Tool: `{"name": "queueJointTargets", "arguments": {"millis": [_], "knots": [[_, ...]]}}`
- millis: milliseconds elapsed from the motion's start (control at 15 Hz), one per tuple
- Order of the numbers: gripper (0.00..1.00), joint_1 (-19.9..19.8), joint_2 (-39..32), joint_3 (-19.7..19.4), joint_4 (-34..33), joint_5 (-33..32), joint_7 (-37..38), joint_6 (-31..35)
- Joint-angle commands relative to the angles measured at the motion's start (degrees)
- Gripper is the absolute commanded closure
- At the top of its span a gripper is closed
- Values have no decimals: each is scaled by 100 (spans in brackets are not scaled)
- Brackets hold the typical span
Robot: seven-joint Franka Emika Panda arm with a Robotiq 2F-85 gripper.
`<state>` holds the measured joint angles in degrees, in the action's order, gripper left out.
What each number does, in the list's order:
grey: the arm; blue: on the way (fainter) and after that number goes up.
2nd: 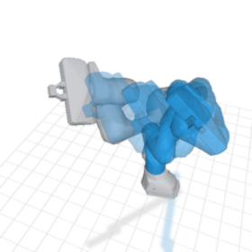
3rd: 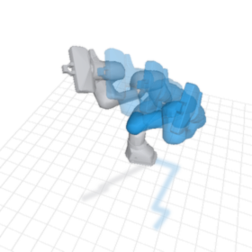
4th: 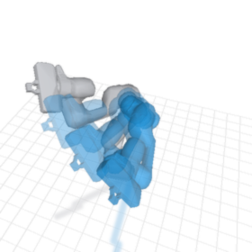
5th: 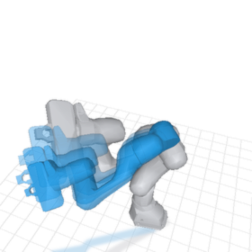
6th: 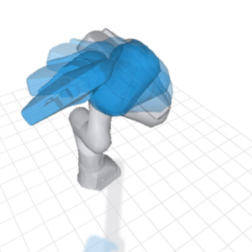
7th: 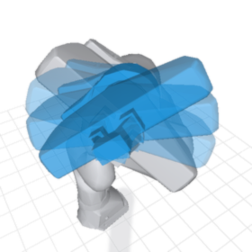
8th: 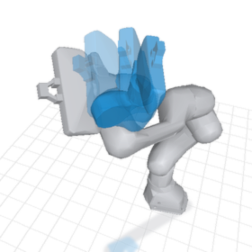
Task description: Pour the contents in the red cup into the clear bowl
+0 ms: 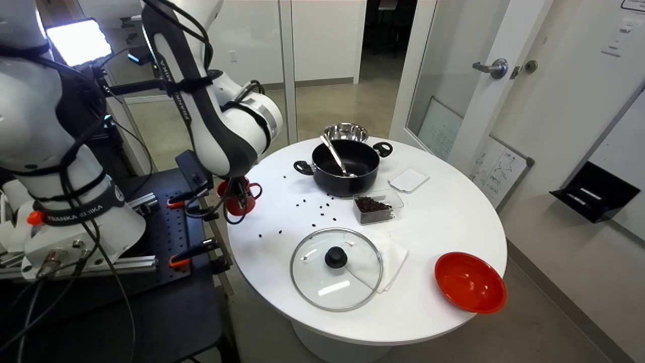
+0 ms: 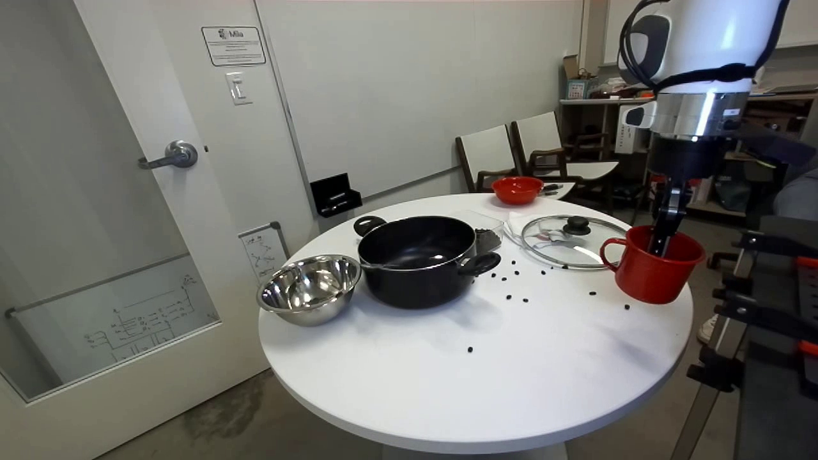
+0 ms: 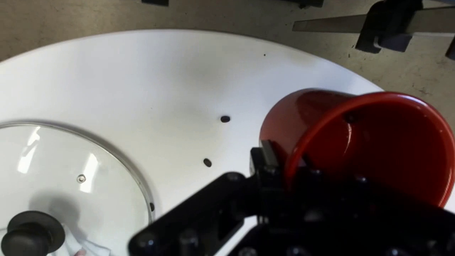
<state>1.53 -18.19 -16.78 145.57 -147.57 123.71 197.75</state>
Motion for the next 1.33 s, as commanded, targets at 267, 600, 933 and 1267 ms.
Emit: {"name": "queueJointTargets", "arguments": {"millis": [267,600,933,1267], "knots": [[98,873,-387,-405,-832,-166,637,107],[98,1889,-676,-1369,-1377,-172,949,103],[98,2147,-900,-1576,-1458,-170,1242,104],[98,1702,-708,-1113,-1429,-165,1408,84]]}}
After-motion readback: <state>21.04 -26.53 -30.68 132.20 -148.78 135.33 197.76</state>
